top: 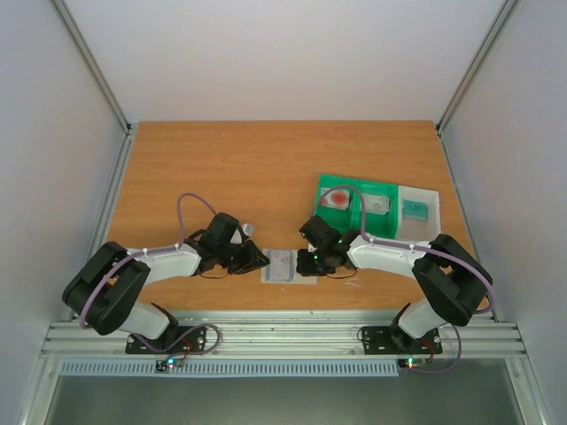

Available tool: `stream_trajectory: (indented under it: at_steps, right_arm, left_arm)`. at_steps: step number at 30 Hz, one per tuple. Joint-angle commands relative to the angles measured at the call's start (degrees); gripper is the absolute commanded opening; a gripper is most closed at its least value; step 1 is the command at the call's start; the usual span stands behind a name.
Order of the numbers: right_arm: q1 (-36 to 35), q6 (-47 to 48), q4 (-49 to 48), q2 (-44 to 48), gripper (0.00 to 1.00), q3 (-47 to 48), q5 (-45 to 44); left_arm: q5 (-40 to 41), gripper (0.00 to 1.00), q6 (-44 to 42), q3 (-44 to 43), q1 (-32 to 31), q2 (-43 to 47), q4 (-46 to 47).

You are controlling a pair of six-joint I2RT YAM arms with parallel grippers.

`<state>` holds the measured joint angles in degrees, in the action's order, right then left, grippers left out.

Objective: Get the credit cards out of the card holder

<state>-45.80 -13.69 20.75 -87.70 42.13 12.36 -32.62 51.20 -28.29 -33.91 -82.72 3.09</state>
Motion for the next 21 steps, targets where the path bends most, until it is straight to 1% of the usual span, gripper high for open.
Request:
stream_trajectory:
  at_steps: [1, 5, 8, 11, 17, 21]
  right_arm:
    - [0.1, 1.1, -2.2, 1.5, 0.23, 1.3, 2.1]
    - [0.1, -1.3, -3.2, 1.8, 0.24, 1.7, 1.8]
    - [0.1, -1.5, -2.9, 1.1, 0.25, 2.6, 1.3]
    - [0.2, -1.3, -3.8, 1.3, 0.24, 2.5, 1.0]
    - [0.7, -0.9, -5.6, 0.6, 0.21, 2.5, 1.8]
    - [1.9, -1.4, -7.8, -1.1, 0.2, 1.7, 4.2]
  left_arm:
    - [0.2, 0.16, -0.3, 1.0, -0.4, 0.5, 1.3]
    - [1.2, 0.16, -0.6, 1.9, -0.4, 0.4, 1.0]
    - [1.1, 0.15, -0.1, 2.5, -0.4, -0.2, 2.0]
    - [1.0, 0.14, 0.5, 2.9, -0.4, 0.3, 2.3]
    - [2.2, 0.1, 0.2, 2.6, -0.4, 2.8, -0.2]
    - [2.8, 0.11, 0.5, 1.7, -0.4, 4.6, -1.2]
